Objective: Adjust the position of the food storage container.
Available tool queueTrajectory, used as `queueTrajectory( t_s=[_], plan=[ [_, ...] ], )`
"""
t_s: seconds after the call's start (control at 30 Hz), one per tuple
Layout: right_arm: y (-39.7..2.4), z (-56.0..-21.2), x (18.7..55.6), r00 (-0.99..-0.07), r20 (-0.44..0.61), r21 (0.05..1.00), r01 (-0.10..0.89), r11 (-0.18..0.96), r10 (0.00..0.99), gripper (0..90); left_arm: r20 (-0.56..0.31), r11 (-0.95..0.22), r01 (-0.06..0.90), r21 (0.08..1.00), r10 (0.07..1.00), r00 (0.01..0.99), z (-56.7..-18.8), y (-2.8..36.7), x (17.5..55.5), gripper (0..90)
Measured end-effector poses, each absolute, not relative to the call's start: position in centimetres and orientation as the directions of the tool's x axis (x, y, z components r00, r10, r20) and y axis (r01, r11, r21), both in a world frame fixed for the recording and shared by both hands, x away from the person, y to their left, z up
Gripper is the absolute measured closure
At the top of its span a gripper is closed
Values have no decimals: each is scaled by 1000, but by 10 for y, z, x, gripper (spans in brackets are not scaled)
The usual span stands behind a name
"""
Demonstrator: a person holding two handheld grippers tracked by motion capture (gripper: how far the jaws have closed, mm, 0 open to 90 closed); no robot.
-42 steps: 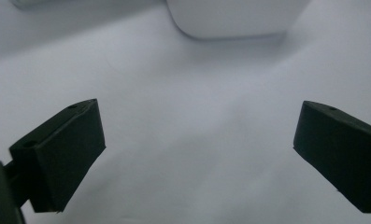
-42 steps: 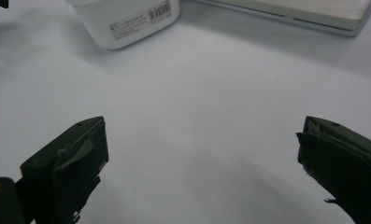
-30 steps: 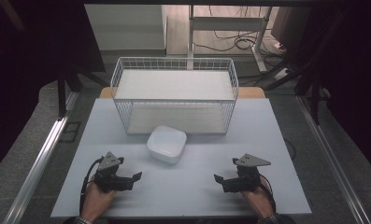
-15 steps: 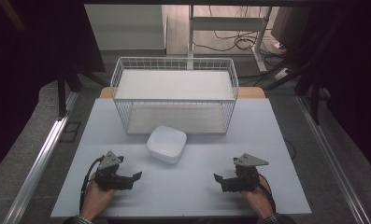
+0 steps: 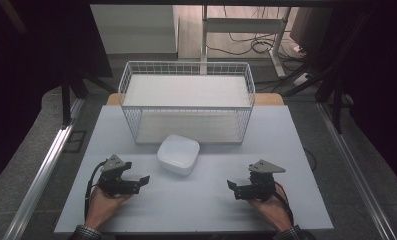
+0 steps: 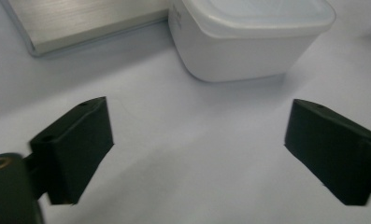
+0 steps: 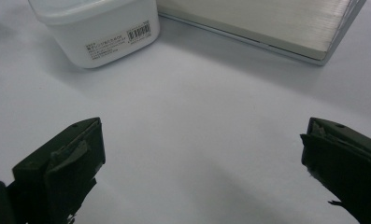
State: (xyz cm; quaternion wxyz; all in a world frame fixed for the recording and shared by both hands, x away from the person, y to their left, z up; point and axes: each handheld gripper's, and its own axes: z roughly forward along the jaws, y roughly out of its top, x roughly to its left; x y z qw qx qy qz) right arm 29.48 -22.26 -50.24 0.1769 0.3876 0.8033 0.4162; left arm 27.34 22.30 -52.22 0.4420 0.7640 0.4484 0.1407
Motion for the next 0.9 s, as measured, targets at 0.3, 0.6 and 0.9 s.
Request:
queueTrajectory(
  t_s=[0.3, 0.6, 0.9],
  plan=[
    [-214, -499, 301, -663, 37, 790, 477, 384, 747, 0, -175, -230, 565, 792, 802, 571, -520, 220, 294, 311],
    [-201, -497, 309, -675, 54, 781, 488, 390, 736, 73, -150, -246, 565, 788, 813, 563, -518, 215, 320, 446],
    [-171, -500, 332, -707, 86, 770, 495, 404, 702, 323, -116, -273, 573, 773, 826, 551, -521, 209, 340, 490]
  ],
)
